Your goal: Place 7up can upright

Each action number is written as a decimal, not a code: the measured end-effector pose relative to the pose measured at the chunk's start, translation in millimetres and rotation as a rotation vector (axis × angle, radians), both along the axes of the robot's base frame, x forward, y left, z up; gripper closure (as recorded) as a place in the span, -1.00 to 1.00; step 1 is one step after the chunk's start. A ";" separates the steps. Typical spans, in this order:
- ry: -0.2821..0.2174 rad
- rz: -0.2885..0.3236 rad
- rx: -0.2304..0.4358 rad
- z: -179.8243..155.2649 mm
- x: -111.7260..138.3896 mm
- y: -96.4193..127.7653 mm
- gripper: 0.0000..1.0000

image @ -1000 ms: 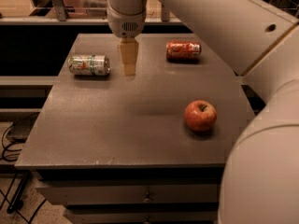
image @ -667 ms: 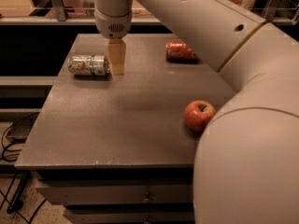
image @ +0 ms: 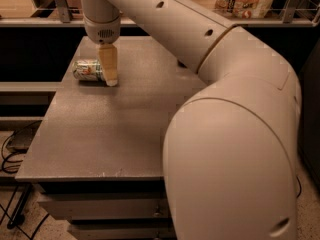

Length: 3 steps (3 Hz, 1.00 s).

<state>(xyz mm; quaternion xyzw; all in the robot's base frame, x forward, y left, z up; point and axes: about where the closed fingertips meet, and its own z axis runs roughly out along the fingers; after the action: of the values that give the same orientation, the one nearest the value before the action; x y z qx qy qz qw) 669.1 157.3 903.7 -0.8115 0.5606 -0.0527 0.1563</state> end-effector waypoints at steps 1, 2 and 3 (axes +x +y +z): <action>0.006 0.006 0.001 -8.7 8.1 21.2 -1.00; 0.028 0.005 0.005 -20.3 13.3 36.5 -1.00; 0.054 0.005 0.022 -30.1 16.1 50.4 -1.00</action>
Offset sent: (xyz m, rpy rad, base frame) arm 0.0172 0.0515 -0.0283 0.0024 0.0594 0.0006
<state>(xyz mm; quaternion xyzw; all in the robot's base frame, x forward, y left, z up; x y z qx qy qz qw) 685.2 207.7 873.6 -0.8123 0.5630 -0.0240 0.1502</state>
